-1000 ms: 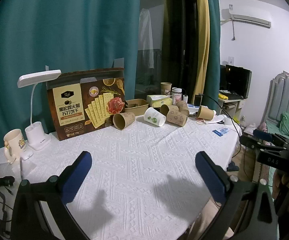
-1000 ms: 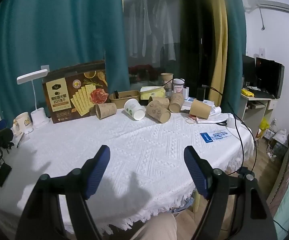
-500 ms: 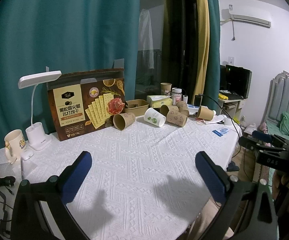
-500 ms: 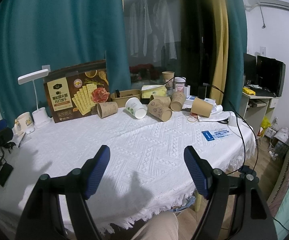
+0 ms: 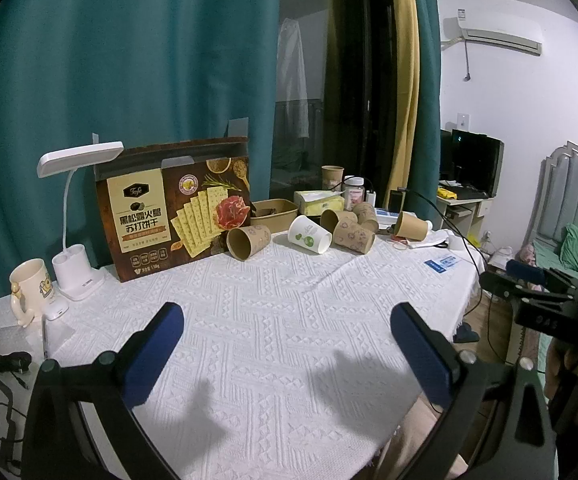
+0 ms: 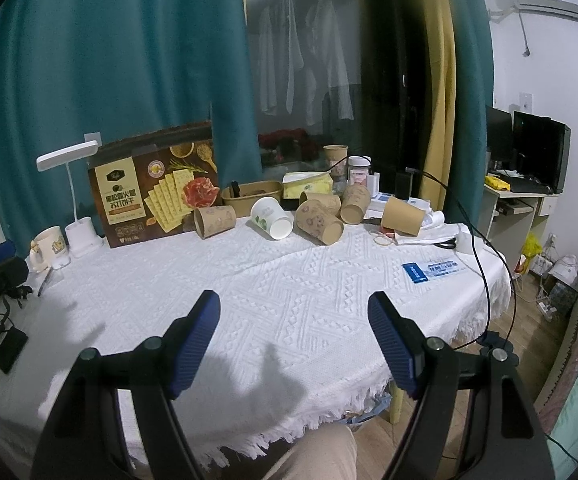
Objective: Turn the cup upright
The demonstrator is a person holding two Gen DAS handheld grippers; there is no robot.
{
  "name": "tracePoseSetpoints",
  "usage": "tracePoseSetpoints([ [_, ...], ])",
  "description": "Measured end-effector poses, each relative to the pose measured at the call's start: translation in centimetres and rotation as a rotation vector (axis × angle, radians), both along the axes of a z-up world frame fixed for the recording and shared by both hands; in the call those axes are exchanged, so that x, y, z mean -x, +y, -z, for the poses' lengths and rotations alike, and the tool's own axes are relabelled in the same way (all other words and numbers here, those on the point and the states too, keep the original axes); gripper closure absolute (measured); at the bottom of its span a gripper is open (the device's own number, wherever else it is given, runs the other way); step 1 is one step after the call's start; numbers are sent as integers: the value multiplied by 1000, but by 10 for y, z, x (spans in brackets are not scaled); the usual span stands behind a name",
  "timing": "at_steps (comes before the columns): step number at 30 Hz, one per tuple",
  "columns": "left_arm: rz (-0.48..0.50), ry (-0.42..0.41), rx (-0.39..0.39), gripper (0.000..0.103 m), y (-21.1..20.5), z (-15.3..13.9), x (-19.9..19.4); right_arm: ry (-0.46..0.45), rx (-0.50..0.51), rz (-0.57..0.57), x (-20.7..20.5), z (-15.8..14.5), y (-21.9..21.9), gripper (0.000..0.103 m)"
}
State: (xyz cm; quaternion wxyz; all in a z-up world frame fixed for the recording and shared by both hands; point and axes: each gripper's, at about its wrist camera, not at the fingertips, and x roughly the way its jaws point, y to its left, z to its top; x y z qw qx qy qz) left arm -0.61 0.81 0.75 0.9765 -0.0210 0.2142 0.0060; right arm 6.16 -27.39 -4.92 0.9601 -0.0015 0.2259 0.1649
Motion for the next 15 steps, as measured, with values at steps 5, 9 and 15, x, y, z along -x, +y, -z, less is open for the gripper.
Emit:
tracePoseSetpoints([
  [5, 0, 1, 0, 0, 0, 0, 0, 2, 0, 0, 1, 1, -1, 29],
  [9, 9, -5, 11, 0, 1, -2, 2, 5, 4, -1, 1, 0, 0, 29],
  [15, 12, -7, 15, 0, 0, -3, 3, 4, 0, 0, 1, 1, 0, 29],
])
